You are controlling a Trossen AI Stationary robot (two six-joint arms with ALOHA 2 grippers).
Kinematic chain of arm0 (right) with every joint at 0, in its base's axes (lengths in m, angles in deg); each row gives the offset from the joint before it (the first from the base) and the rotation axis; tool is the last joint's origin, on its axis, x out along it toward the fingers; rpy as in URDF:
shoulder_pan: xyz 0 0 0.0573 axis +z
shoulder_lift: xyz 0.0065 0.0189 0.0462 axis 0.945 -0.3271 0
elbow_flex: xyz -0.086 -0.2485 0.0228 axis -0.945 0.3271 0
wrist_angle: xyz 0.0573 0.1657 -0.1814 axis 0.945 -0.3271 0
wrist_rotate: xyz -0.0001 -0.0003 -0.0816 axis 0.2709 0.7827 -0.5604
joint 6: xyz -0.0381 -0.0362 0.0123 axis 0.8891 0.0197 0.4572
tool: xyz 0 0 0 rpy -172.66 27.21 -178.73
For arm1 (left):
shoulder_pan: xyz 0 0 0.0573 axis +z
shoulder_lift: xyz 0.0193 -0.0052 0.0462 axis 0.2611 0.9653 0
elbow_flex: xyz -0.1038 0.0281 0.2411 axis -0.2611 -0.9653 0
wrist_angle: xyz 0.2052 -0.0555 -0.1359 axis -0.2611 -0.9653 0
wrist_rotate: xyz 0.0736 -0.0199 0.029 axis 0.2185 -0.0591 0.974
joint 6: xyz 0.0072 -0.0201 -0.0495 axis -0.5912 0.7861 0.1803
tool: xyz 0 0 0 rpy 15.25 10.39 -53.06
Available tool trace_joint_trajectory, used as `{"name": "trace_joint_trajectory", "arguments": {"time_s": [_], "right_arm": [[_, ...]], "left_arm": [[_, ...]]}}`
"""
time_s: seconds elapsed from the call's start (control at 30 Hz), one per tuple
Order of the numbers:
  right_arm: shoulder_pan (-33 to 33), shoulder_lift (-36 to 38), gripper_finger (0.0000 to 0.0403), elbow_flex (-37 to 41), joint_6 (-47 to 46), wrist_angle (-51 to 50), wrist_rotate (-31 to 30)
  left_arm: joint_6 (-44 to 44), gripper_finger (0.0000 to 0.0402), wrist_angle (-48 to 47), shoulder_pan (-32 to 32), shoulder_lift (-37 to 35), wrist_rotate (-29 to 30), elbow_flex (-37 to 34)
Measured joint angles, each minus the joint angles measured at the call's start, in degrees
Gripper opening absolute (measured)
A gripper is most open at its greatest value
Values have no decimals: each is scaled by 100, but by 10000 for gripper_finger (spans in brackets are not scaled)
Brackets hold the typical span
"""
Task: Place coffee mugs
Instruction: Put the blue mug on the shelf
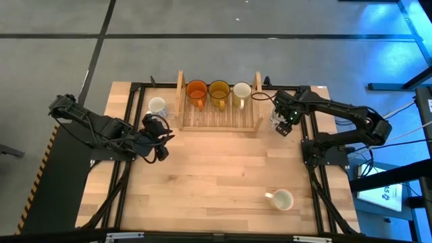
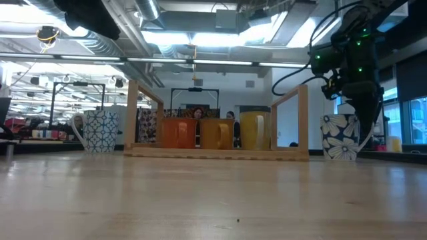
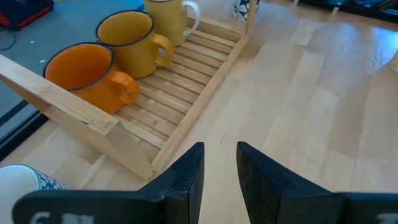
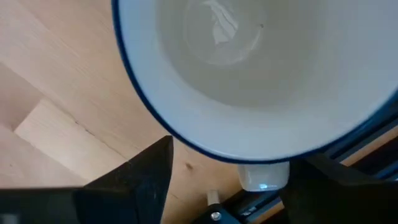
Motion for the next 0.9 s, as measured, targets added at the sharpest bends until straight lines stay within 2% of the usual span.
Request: {"name": "trace_joint_trajectory", "arguments": {"time_s": [0.47, 0.7, 0.9], "right_arm": [[0, 7, 46, -1, 96, 206, -306], [0, 11, 41, -2, 53, 226, -537], [182, 283, 41, 7, -613, -195, -506]], "left_arm": [[-9, 88, -13, 0, 0, 26, 0], [-11, 88, -13, 2, 0, 28, 0], [-11, 88, -13, 2, 0, 21, 0]]}}
